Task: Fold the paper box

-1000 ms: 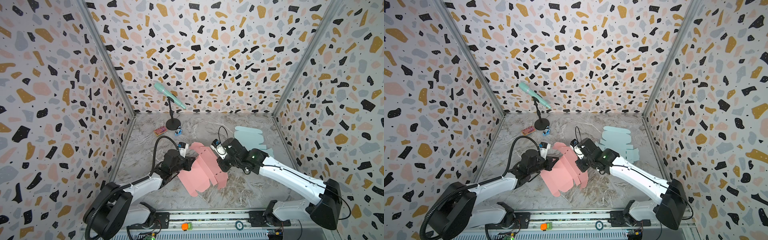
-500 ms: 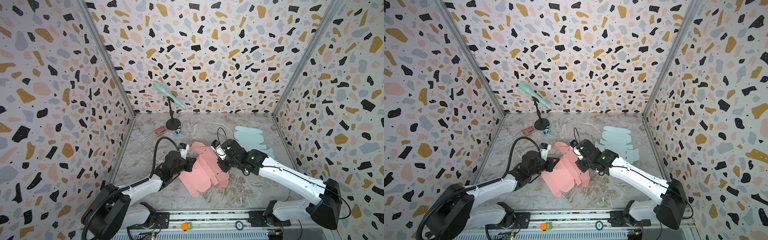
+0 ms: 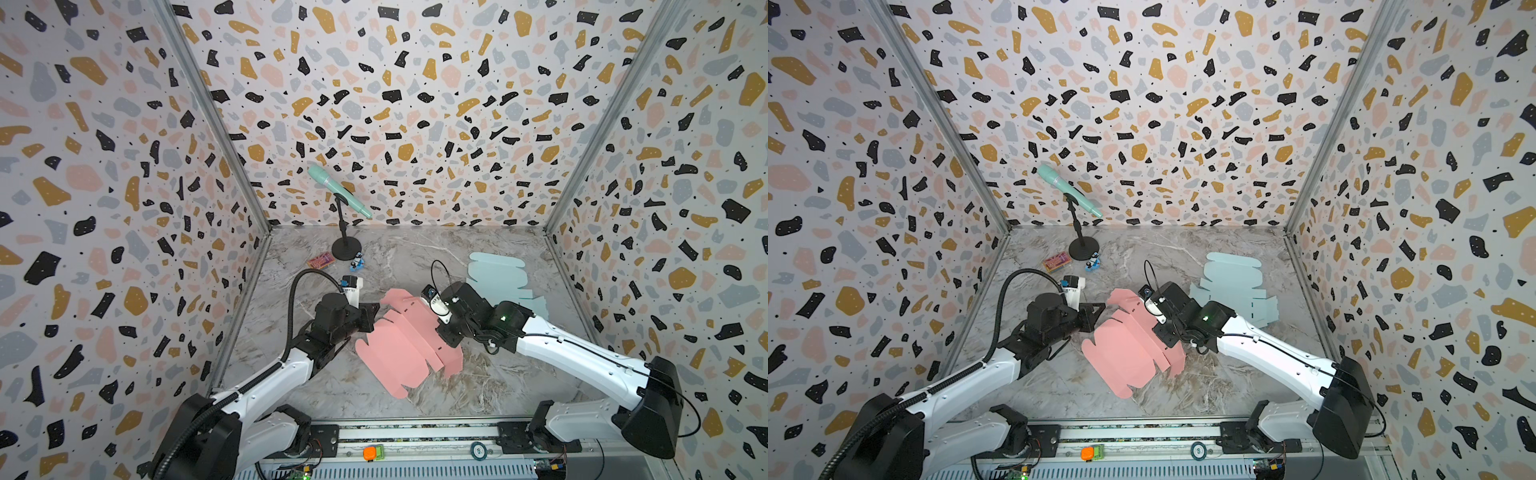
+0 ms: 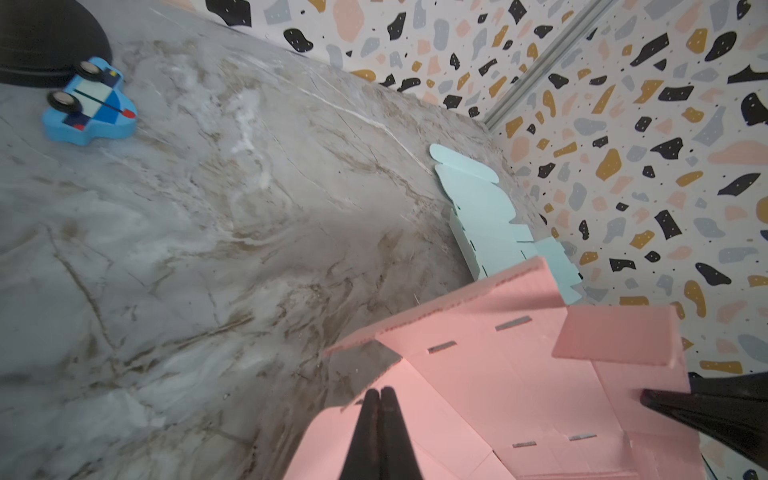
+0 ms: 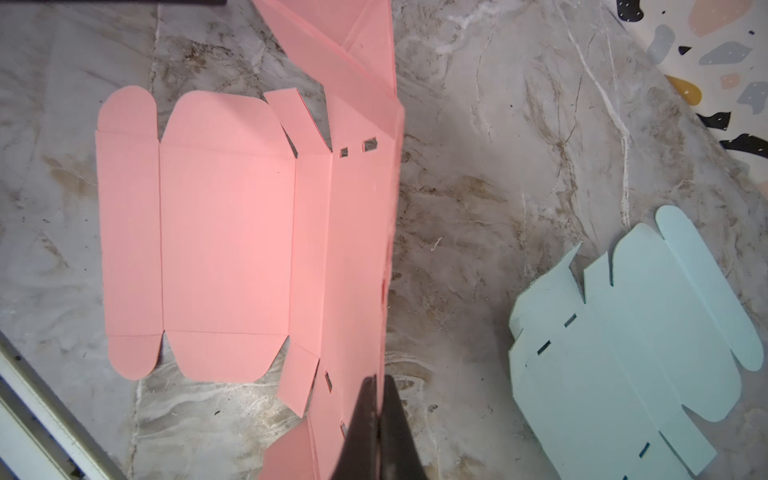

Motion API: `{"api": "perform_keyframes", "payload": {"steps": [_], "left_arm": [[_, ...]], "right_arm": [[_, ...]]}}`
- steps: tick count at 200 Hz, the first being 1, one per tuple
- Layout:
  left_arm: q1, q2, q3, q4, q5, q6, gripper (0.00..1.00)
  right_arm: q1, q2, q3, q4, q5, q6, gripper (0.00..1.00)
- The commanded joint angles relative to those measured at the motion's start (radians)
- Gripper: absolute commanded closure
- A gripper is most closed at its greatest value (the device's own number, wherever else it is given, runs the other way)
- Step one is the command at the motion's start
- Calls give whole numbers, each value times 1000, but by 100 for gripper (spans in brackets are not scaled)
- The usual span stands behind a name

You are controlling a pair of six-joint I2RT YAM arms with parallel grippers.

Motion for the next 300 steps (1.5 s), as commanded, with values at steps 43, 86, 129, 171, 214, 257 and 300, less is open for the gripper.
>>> {"api": "perform_keyframes", "payload": {"steps": [43,86,129,171,214,257,300], "left_arm": [[66,50,115,-28,37,25,100],[66,119,144,-23,36,34,100],[66,220,210,-35,77,66,100],[66,317,287,-107,90,117,100],[52,341,266,-83,98,103,99],[35,304,231,-84,96,109,99],[-1,264,183,-70,98,97,99]], "right_arm": [[36,30,47,-8,82,-105,100],[38,22,49,28,75,-149,100],[38,28,25,31,61,-178,100],[36,40,-17,99,40,-214,100],[38,92,4,116,28,-229,100],[38,100,-3,125,31,-235,100],[38,101,-6,128,64,-233,100]]}}
